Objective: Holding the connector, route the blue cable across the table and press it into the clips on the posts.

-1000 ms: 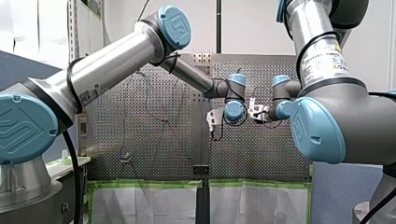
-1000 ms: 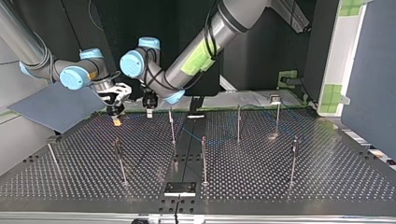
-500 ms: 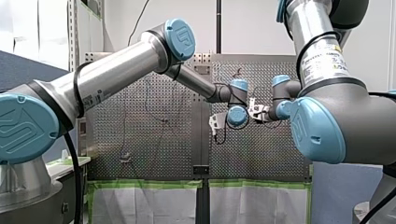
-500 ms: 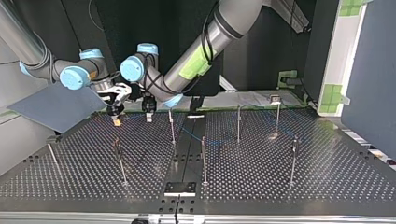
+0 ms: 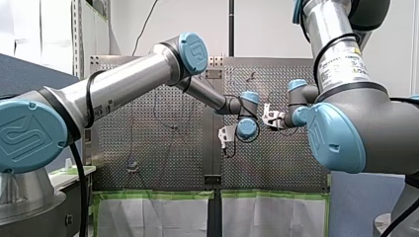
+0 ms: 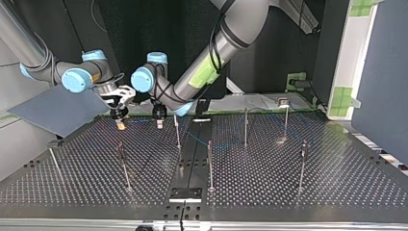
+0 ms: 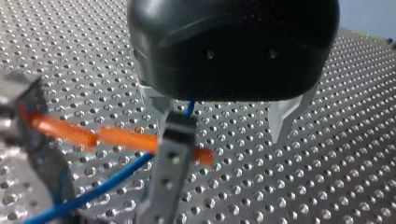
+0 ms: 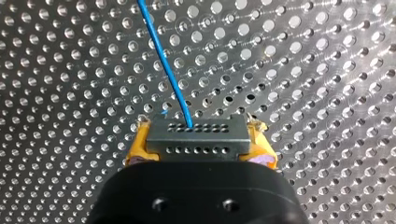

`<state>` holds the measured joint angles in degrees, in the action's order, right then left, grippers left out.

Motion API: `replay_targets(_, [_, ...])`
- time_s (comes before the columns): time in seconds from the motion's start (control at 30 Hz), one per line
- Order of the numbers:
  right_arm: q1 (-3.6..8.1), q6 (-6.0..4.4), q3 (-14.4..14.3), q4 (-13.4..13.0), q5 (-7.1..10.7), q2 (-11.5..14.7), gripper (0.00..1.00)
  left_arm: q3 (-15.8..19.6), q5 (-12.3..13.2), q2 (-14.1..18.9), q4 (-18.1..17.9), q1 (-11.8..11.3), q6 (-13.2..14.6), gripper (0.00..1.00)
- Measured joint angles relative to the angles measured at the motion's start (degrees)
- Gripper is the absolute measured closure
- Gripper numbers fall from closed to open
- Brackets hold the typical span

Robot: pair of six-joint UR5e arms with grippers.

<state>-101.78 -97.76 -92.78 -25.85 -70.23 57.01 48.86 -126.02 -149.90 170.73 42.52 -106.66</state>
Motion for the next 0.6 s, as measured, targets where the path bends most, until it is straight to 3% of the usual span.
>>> replay_targets(0.2, [-0.05, -0.08, 0.0, 0.0, 0.07, 0.0, 1.0, -0.2, -1.0, -0.1, 0.3, 0.2, 0.0, 0.04])
replay_targets(0.27, [-0.16, -0.09, 0.0, 0.0, 0.08, 0.0, 1.0, -0.2, -1.1, -0.1, 0.3, 0.3, 0.1, 0.44])
replay_targets(0.3, [-0.22, -0.09, 0.0, 0.0, 0.07, 0.0, 1.0, -0.2, -1.2, -0.1, 0.3, 0.4, 0.2, 0.44])
replay_targets(0.33, [-0.27, -0.08, 0.0, 0.0, 0.08, 0.0, 1.0, -0.3, -1.2, -0.1, 0.2, 0.4, 0.3, 0.59])
replay_targets(0.37, [-0.31, -0.08, 0.0, 0.0, 0.08, 0.0, 1.0, -0.3, -1.2, -0.1, 0.2, 0.5, 0.3, 0.8])
replay_targets(0.4, [-0.36, -0.06, 0.0, 0.0, 0.08, 0.0, 1.0, -0.3, -1.2, -0.1, 0.2, 0.5, 0.4, 0.8])
replay_targets(0.43, [-0.41, -0.04, 0.0, 0.0, 0.08, 0.0, 1.0, -0.3, -1.2, -0.1, 0.2, 0.5, 0.4, 0.93])
replay_targets(0.47, [-0.46, -0.03, 0.0, 0.0, 0.08, 0.0, 1.0, -0.3, -1.2, -0.1, 0.2, 0.6, 0.4, 1.0])
replay_targets(0.6, [-0.68, 0.0, 0.0, 0.1, 0.09, 0.0, 1.0, -0.5, -1.5, 0.0, 0.3, 0.6, 0.3, 1.0])
